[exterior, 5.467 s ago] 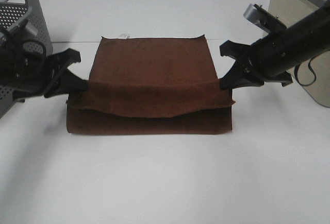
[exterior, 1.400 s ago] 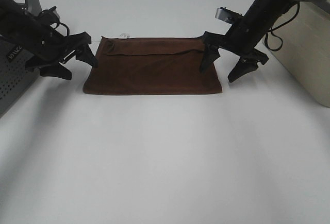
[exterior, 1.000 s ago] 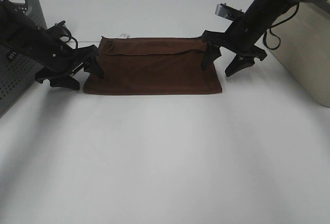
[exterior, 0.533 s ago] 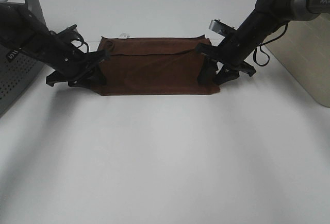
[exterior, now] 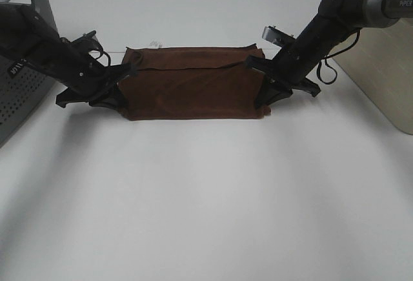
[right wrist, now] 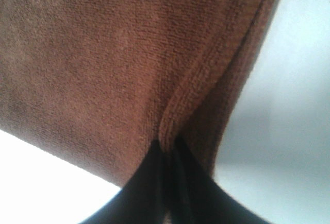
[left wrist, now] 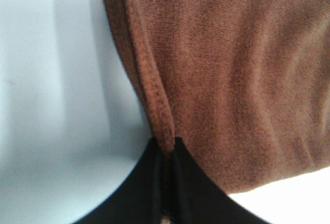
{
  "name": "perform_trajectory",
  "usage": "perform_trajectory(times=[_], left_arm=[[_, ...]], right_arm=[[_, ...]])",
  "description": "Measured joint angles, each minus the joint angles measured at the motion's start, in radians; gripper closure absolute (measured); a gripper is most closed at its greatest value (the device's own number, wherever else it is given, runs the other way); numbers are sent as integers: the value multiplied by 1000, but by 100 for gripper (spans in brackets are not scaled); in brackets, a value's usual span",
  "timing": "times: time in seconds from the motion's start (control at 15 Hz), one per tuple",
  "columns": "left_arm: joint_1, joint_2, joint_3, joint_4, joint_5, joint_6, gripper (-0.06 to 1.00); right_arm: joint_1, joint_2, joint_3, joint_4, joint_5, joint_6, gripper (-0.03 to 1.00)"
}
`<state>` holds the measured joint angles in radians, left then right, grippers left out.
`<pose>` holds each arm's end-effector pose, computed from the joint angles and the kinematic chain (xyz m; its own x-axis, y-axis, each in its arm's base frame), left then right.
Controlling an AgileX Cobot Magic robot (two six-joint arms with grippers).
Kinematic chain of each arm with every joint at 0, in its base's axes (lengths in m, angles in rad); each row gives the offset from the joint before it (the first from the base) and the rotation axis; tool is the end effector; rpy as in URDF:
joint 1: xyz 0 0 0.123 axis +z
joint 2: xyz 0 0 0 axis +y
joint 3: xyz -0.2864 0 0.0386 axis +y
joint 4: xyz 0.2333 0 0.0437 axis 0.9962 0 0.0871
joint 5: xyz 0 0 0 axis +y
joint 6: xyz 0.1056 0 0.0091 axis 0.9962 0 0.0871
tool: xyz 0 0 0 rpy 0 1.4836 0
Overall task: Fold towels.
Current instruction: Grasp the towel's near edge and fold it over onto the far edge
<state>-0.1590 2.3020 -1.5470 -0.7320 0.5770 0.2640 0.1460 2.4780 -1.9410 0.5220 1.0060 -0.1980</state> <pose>0.4509 -0.1115 0.0936 -0.9378 -0.2007 -0.2834 -0.0478 0.8829 -0.4670 0.4777 0.1154 0.0926 -0.9890 -0.0533 -0.1379 -0.1083 0.8962 0.4303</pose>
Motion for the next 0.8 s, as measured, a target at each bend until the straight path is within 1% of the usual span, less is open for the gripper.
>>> perform_trajectory(times=[0.13, 0.33, 0.47, 0.53, 0.6, 0.73, 0.8], left_arm=[[0, -33, 0, 28, 13, 0, 94], [0, -65, 0, 41, 86, -5, 94], [0, -91, 9, 65, 133, -23, 94], [0, -112, 32, 79, 139, -33, 94], [0, -141, 76, 85, 139, -38, 94], [0, -199, 196, 94, 132, -38, 94], [0, -254, 309, 96, 111, -38, 94]], right_arm=[[0, -16, 1, -11, 19, 15, 97], [0, -53, 5, -16, 72, 20, 97], [0, -90, 62, -18, 93, 21, 97], [0, -115, 119, -19, 89, 21, 97], [0, -145, 182, -22, 77, 21, 97], [0, -240, 338, -25, 24, 19, 97], [0, -291, 422, -25, -6, 17, 97]])
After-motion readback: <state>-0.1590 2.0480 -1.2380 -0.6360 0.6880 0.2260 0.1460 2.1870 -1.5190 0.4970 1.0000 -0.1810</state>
